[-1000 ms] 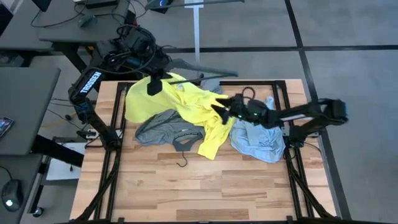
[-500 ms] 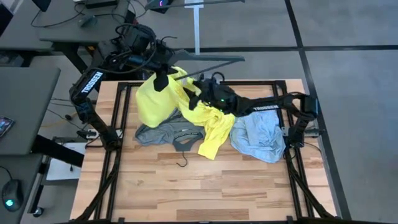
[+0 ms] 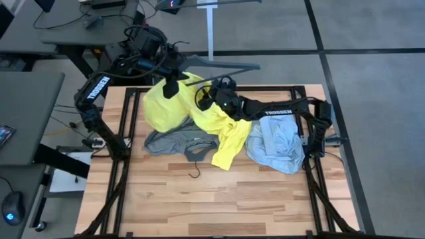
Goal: Hang clothes
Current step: Hang the yellow shirt on the bottom black hanger
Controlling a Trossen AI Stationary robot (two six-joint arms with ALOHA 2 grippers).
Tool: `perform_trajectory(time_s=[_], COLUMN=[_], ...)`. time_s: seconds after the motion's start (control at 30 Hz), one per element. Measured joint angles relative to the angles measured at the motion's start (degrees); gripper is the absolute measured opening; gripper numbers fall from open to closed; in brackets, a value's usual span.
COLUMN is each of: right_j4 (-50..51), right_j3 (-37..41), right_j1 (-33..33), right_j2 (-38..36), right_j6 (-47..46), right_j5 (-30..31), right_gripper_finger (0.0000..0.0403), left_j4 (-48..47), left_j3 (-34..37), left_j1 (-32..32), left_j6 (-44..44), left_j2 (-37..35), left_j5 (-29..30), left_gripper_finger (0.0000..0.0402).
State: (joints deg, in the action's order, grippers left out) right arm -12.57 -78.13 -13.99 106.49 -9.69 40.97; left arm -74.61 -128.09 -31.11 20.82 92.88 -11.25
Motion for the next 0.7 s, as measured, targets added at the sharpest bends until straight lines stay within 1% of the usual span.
perform_trajectory(time_s=[0.13, 0.2, 0.23, 0.3, 0.4, 0.43, 0.6, 0.7], right_j4=[4.5, 6.4, 7.5, 8.8, 12.8, 14.0, 22.9, 25.8], right_j3=[0.0, 0.0, 0.0, 0.0, 0.0, 0.0, 0.4, 2.0], right_j1=[-0.7, -1.0, -1.1, -1.5, -1.8, -1.9, -2.0, -2.0], right_j2=[-0.1, -0.2, -0.4, -0.7, -2.1, -2.7, -6.7, -9.7], right_j6=[0.7, 0.7, 0.7, 0.7, 1.0, 1.5, 2.1, 2.1], right_j5=[0.1, 0.0, 0.0, 0.0, -1.2, -1.8, -2.0, -2.0], right_gripper_finger=[0.0223, 0.0206, 0.0191, 0.0143, 0.0042, 0.0022, 0.0004, 0.0003], left_j4=[-0.6, -0.9, -1.1, -1.6, -3.0, -3.1, -3.5, -4.4], left_j3=[0.0, 0.0, 0.0, 0.0, 0.0, 0.0, 0.0, 0.0], left_j1=[0.0, 0.0, 0.0, -0.4, -1.0, -1.3, -3.2, -4.8], left_j6=[0.9, 1.0, 1.0, 1.5, 2.4, 2.5, 4.3, 5.9], left_j2=[0.0, 0.0, 0.0, 0.0, 0.0, 0.0, -0.7, -2.1], left_j5=[0.0, 0.0, 0.0, 0.1, 0.3, 0.3, 0.3, -1.2], left_gripper_finger=[0.0011, 0.0011, 0.0011, 0.0011, 0.0011, 0.0011, 0.0011, 0.0011])
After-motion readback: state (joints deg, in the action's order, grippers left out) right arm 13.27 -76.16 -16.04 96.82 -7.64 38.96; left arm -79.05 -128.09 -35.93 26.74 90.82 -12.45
